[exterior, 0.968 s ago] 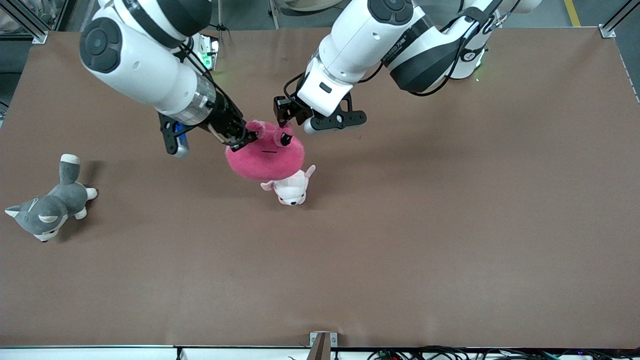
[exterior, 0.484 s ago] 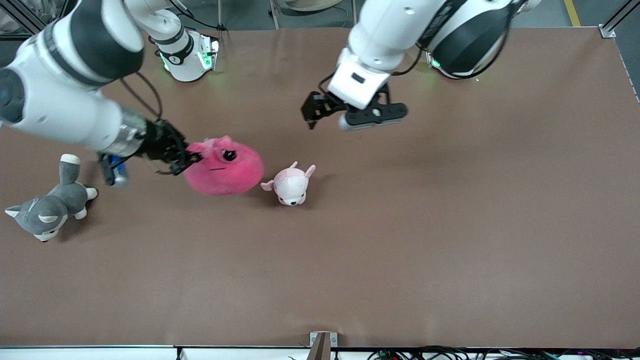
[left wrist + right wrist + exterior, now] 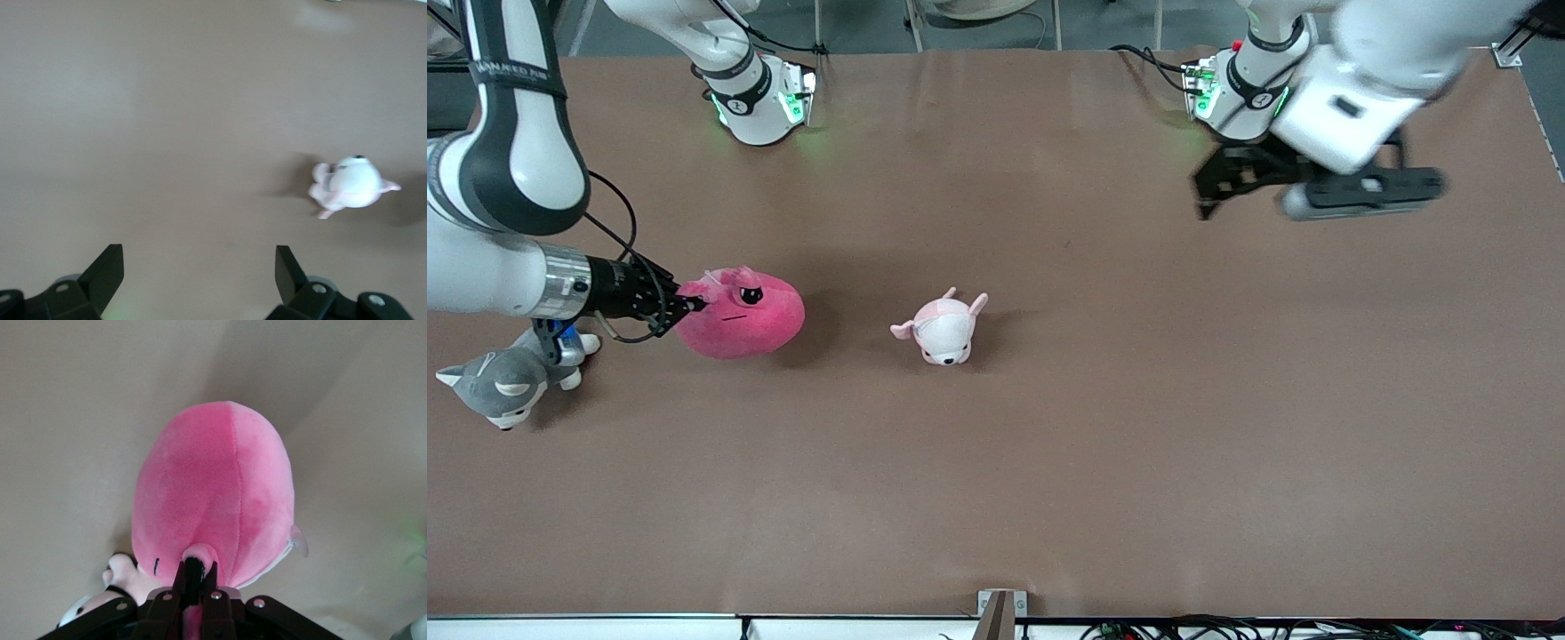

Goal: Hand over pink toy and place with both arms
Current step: 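Carry the pink toy toward the grey cat while the left gripper withdraws, then lower the pink toy onto the table and open the right gripper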

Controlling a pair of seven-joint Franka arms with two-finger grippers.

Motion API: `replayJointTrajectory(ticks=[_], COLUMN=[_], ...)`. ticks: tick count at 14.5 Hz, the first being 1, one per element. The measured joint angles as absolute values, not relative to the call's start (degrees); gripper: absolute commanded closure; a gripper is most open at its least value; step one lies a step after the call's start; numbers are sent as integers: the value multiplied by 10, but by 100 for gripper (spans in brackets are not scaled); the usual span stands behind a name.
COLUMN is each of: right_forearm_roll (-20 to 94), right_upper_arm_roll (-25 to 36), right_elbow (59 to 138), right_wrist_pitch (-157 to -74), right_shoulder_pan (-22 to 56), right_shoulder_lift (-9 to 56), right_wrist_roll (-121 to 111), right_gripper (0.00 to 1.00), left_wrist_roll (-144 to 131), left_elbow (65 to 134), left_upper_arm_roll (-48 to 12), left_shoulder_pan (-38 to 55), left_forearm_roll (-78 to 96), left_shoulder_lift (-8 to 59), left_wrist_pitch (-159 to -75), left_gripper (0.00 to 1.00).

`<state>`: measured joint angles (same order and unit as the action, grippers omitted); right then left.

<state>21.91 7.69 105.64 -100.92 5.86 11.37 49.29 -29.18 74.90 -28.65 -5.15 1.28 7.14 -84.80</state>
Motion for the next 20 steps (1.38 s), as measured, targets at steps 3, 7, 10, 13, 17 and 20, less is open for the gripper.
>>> replayJointTrajectory(ticks=[3, 7, 10, 13, 17, 20], right_forearm_roll=[219, 219, 220, 220, 202, 122], right_upper_arm_roll=[76, 76, 75, 75, 76, 76], right_elbow=[1107, 1120, 1120, 1112, 1063, 1017], right_wrist_pitch=[-1047, -1050, -1052, -1056, -1056, -1056], right_shoulder_pan=[57, 47, 43, 42, 40, 36], right_shoulder_lift=[116, 126, 131, 132, 131, 131], right_wrist_roll=[482, 479, 460, 413, 300, 207], right_gripper=[76, 56, 0, 0, 0, 0], left_wrist_roll=[-181, -94, -59, -49, -49, -49], left_elbow=[761, 803, 820, 847, 856, 857], left_upper_arm_roll=[-286, -286, -287, -287, -287, -287], left_shoulder_pan=[-140, -215, -238, -242, -242, -242], left_forearm_roll=[13, 14, 14, 14, 14, 14], left_shoulder_lift=[51, 18, -1, -17, -23, -23], left_wrist_pitch=[-830, -829, -829, -838, -844, -845], left_gripper=[0, 0, 0, 0, 0, 0])
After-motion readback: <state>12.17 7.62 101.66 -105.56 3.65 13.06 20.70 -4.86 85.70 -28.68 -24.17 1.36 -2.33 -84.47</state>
